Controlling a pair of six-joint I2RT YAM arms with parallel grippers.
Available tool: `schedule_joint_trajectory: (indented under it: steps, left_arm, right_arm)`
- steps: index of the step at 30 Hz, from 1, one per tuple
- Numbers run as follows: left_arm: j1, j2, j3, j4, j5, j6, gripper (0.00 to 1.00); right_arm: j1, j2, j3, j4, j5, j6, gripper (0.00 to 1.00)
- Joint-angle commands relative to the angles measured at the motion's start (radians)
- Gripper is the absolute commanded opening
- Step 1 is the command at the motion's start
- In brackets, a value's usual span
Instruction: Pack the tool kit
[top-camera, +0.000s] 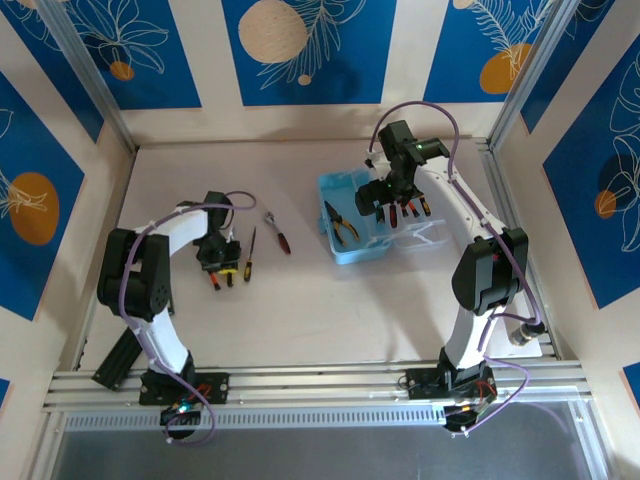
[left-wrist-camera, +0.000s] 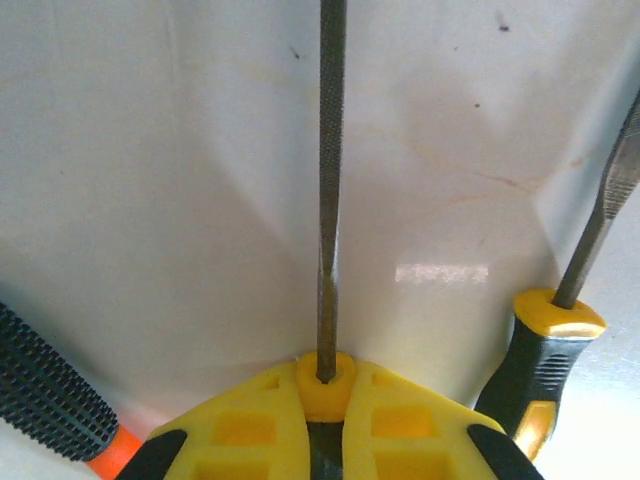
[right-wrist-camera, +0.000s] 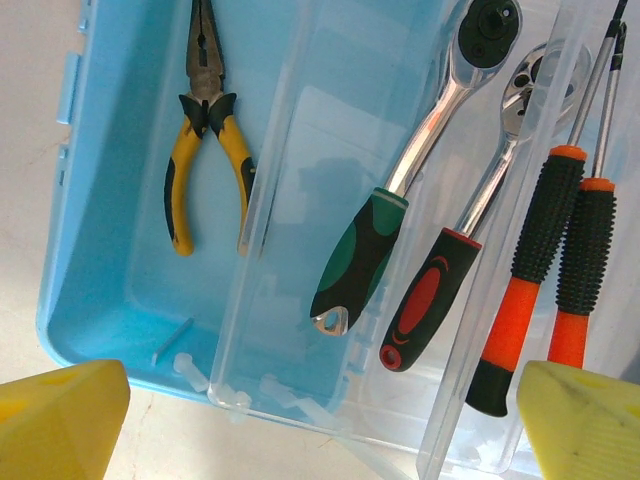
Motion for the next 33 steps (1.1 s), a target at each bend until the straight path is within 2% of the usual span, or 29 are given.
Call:
schedule_joint_trajectory:
  steps: [1,5,8,11,15,18,20,27,29,33]
  left_arm:
    - [0.002,-0.019,0.065,-0.040,0.025,0.024,0.00]
    - [-0.001,-0.083,0.160,-0.079,0.079,0.029,0.00]
    - [-0.010,-0.122,0.240,-0.075,0.179,0.030,0.00]
    - [-0.030,-0.142,0.312,-0.031,0.320,0.012,0.00]
    - [-0.085,-0.149,0.338,0.133,0.533,-0.063,0.00]
    - [-0.135,-0.138,0.313,0.329,0.682,-0.164,0.00]
    - [-0.169,-0.131,0.296,0.456,0.741,-0.231,0.00]
    - [-0.251,-0.101,0.265,0.741,0.838,-0.384,0.00]
    - [-0.266,-0.096,0.264,0.763,0.846,-0.394,0.00]
    - [-0.280,-0.094,0.251,0.773,0.846,-0.398,0.00]
  right_arm:
    - [-0.007,-0.024,0.020,-0.014,-0.042,0.014,0.99]
    - [-0.012,-0.043,0.014,0.005,-0.105,0.037,0.99]
    - [-0.019,-0.068,-0.001,0.048,-0.207,0.074,0.99]
    - [-0.028,-0.106,-0.031,0.133,-0.365,0.150,0.99]
    - [-0.030,-0.146,-0.090,0.324,-0.602,0.294,0.99]
    - [-0.011,-0.146,-0.100,0.438,-0.681,0.380,0.99]
    - [0.005,-0.129,-0.081,0.472,-0.693,0.411,0.99]
    - [0.054,-0.048,-0.013,0.509,-0.687,0.472,0.78]
    - [0.059,-0.033,-0.006,0.517,-0.683,0.483,0.73]
    - [0.062,-0.016,0.000,0.540,-0.689,0.502,0.58]
